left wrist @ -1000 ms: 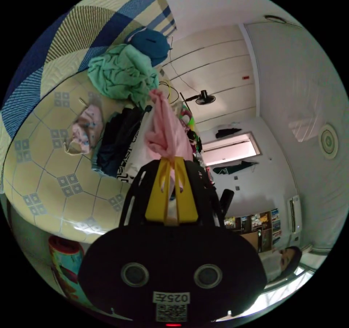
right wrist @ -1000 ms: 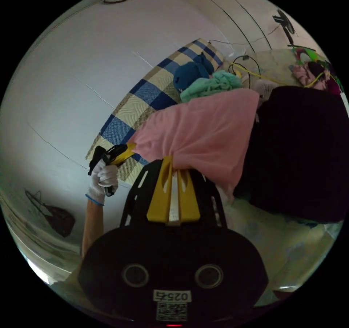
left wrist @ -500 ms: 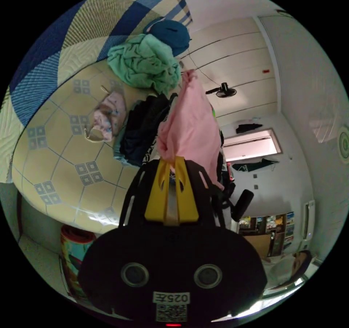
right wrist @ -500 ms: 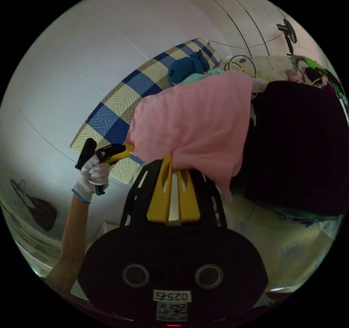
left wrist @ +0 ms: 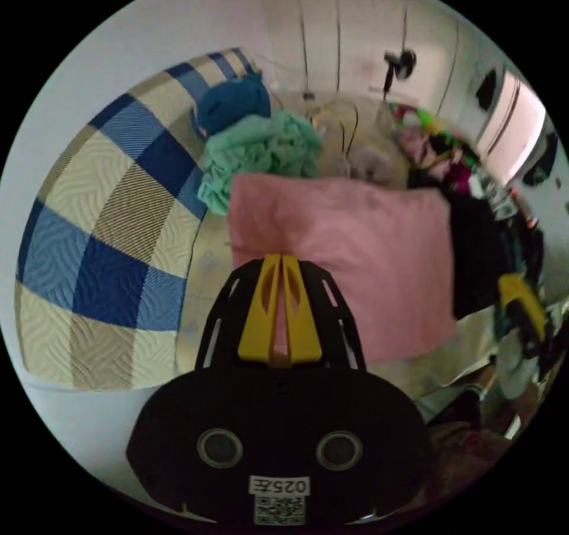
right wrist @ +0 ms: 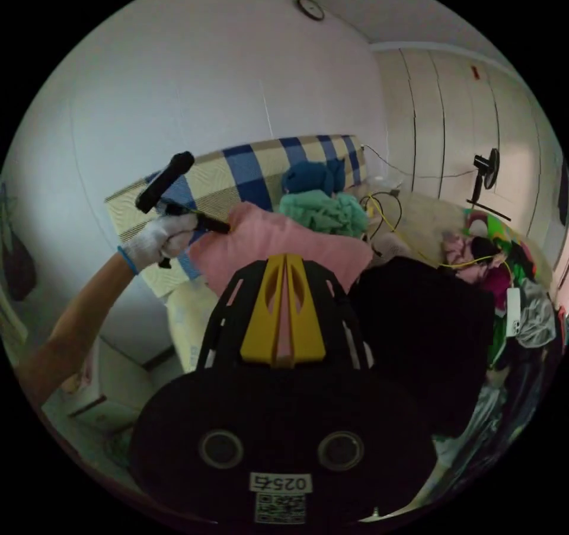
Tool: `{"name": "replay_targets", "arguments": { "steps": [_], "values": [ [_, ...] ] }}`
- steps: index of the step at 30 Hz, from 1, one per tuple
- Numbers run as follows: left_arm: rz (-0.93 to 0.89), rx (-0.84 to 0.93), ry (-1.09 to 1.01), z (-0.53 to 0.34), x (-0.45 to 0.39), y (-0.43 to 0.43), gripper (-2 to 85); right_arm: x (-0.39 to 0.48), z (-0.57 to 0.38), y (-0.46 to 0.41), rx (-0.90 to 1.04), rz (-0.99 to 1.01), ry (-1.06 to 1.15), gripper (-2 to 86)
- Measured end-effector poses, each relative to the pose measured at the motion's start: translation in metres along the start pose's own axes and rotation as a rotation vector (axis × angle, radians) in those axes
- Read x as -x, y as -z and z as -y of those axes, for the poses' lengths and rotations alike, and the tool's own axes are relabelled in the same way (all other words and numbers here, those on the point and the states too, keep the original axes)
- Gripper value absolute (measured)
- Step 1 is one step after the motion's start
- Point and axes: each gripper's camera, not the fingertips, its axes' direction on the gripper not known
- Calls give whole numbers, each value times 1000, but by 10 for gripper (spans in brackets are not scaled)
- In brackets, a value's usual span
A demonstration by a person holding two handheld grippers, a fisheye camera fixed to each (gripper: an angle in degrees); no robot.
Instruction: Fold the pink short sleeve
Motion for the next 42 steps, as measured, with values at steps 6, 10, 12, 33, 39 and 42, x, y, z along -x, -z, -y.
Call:
{"name": "replay_targets", "arguments": {
  "steps": [6,10,12,33,39,42],
  "values": [
    [174,27,31,20,10,-117,-9,9,58,-148,296,-69,52,-9],
    [-60,-6,136,23,76,-168,-9,42,72,-185,342,-242,175,-9],
    [-5,-9,104,28,74,-185,-9,49,76,-189,340,-276,196,-9],
    [155,-849,295,-200,76,-121,-9,49,-73,225,-221,-231,53,-9],
    [-195,-902,8,-247,-148,-168,-4,19,-153,348,-251,-618,-288,-2],
    [-400,-897,-181,-225,-242,-202,16,-33,-167,391,-234,-628,-453,45]
  ]
}}
